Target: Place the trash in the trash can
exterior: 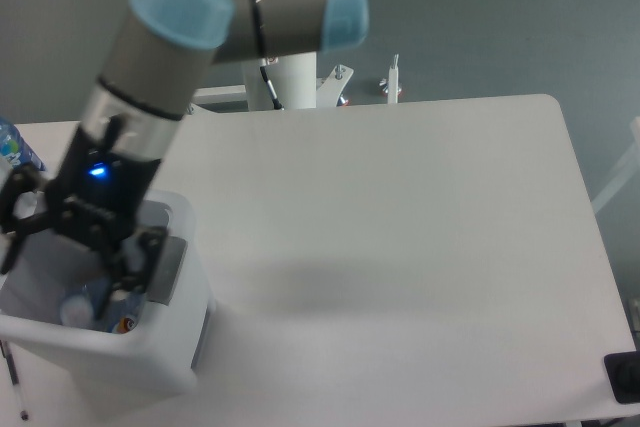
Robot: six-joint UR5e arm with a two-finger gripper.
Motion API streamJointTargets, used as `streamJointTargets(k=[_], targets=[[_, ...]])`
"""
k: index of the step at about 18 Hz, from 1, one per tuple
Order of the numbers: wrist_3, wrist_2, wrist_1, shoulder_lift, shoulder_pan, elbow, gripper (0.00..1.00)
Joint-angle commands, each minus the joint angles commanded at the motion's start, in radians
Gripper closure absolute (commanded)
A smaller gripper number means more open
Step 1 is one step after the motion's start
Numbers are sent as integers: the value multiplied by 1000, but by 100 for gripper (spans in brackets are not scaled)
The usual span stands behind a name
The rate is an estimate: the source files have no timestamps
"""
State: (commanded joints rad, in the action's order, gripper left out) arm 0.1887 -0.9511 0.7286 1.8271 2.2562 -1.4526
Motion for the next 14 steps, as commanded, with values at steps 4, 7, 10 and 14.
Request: streamJointTargets(k=[4, 7, 10, 14], targets=[[24, 0, 0, -11, 95, -3, 0], [101, -2, 5, -8, 138, -6, 0], [173, -2, 6, -8, 180, -41, 0], [267, -3, 8, -6, 197, -68, 0]])
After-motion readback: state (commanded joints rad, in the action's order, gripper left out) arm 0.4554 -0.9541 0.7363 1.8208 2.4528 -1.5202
